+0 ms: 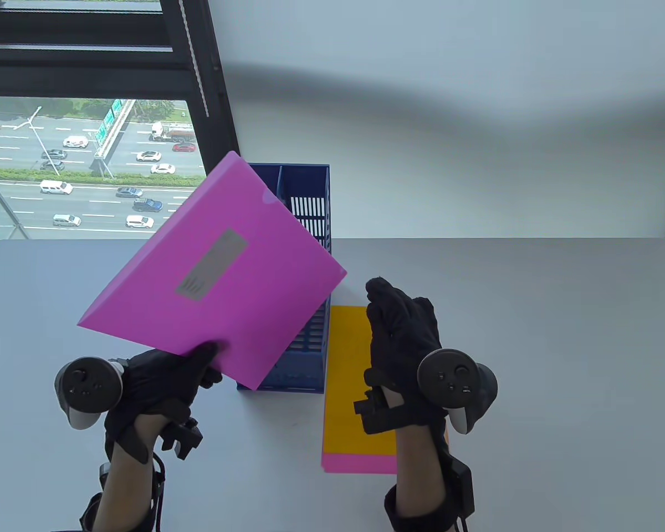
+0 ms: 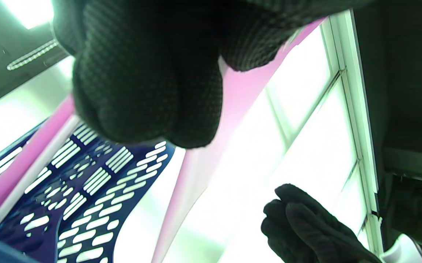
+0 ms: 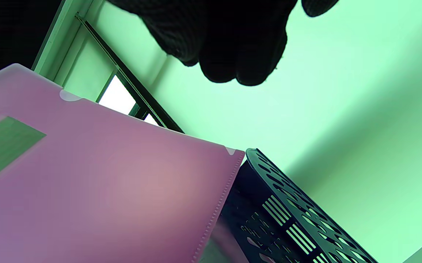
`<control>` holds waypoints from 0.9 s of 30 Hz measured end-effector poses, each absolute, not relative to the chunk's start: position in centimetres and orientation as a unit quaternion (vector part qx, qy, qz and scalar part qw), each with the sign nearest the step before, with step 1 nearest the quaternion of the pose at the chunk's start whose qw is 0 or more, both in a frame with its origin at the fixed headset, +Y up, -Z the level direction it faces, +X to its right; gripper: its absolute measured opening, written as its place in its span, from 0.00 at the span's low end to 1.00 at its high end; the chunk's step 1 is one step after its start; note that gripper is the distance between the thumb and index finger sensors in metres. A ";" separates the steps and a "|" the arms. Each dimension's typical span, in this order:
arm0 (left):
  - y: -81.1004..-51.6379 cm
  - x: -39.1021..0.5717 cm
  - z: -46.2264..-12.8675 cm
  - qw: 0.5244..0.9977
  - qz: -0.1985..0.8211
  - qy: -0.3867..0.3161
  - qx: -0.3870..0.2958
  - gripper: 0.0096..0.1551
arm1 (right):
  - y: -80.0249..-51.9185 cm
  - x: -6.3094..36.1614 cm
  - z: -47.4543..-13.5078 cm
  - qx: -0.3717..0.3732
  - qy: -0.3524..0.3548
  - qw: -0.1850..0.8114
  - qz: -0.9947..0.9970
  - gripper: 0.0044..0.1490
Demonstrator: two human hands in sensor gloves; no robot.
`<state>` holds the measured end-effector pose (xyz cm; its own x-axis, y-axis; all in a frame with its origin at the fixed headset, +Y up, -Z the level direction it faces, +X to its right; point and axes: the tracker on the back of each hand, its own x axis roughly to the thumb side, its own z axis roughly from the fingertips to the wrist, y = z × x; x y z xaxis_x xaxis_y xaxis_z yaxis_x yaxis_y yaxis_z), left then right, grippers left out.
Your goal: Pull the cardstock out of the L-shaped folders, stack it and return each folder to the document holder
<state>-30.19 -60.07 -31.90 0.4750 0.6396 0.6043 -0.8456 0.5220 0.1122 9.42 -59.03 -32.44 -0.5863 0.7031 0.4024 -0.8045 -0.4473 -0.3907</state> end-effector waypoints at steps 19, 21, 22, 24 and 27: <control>-63.0 -29.6 -33.2 0.861 0.413 -0.104 0.277 0.26 | -59.3 8.9 -32.9 0.097 -0.256 0.448 0.851 0.26; -63.9 -29.2 -33.8 0.870 0.407 -0.101 0.259 0.26 | -59.3 8.9 -32.9 0.099 -0.252 0.449 0.852 0.25; -64.1 -29.1 -34.0 0.873 0.404 -0.099 0.255 0.26 | -59.3 8.9 -32.9 0.100 -0.251 0.449 0.852 0.25; -64.7 -28.8 -34.4 0.881 0.393 -0.093 0.246 0.26 | -59.4 8.8 -33.0 0.101 -0.247 0.448 0.853 0.25; -65.5 -28.5 -34.8 0.892 0.378 -0.082 0.234 0.26 | -59.4 8.6 -33.0 0.105 -0.241 0.447 0.855 0.25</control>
<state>-28.45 -65.54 -34.80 0.7015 0.6352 0.3231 -0.7120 0.6052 0.3562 8.62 -59.38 -33.04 -0.5781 0.7140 0.3950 -0.8152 -0.4841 -0.3180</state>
